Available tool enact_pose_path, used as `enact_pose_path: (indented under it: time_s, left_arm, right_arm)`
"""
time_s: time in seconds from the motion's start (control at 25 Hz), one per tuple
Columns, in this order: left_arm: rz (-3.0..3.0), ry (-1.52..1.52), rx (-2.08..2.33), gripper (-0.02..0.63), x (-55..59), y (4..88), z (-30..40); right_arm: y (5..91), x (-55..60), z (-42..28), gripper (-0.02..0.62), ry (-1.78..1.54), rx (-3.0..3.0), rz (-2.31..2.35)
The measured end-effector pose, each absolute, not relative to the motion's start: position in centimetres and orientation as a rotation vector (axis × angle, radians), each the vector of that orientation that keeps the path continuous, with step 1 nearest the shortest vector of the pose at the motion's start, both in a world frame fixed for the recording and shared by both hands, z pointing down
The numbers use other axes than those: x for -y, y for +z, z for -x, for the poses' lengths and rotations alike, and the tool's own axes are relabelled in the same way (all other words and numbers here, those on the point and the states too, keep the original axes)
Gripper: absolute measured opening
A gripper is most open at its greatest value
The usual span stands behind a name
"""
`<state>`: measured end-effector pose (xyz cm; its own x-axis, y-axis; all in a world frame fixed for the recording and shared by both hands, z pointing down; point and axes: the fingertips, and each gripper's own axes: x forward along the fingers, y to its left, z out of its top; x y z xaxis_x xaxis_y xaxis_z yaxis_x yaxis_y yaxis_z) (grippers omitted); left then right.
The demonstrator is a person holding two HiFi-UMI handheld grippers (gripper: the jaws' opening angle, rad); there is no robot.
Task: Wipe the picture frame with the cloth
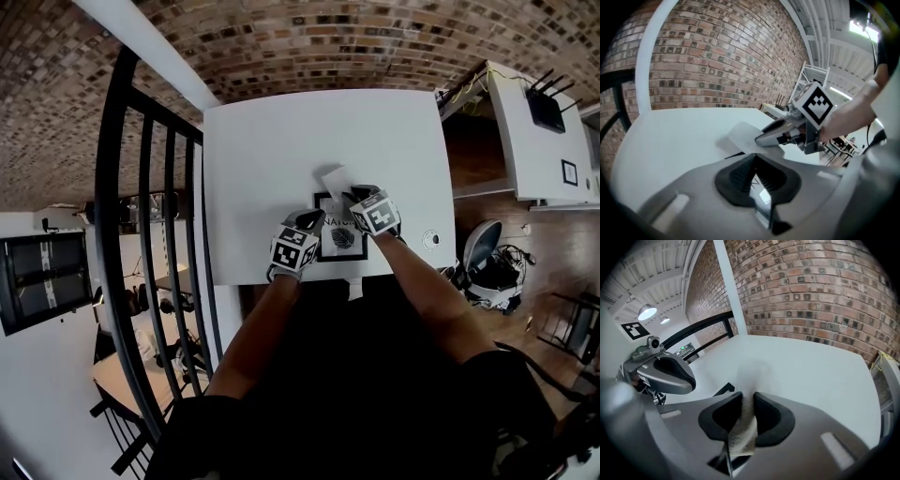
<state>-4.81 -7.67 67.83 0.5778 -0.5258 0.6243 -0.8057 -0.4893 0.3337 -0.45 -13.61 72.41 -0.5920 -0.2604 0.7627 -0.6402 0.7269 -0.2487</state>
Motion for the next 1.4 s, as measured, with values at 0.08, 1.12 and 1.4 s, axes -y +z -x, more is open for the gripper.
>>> enact_pose_path:
  time_s: [0.08,1.12,1.4]
  left_arm:
    - [-2.204,0.6,1.049,0.0,7.5,67.8,4.5]
    - [-2.168,0.56,1.181,0.0,5.2,66.3,7.1]
    - [-2.148,0.554,1.181,0.0,4.5,66.7,7.4]
  right_arm:
    - [72.2,14.0,-0.9,0.077,0.677,2.188,-0.723]
    - [69.3,9.8,4.9,0.077,0.533,2.287,-0.488]
    - [69.8,7.0,5.7,0.077,0.523,2.22,-0.4]
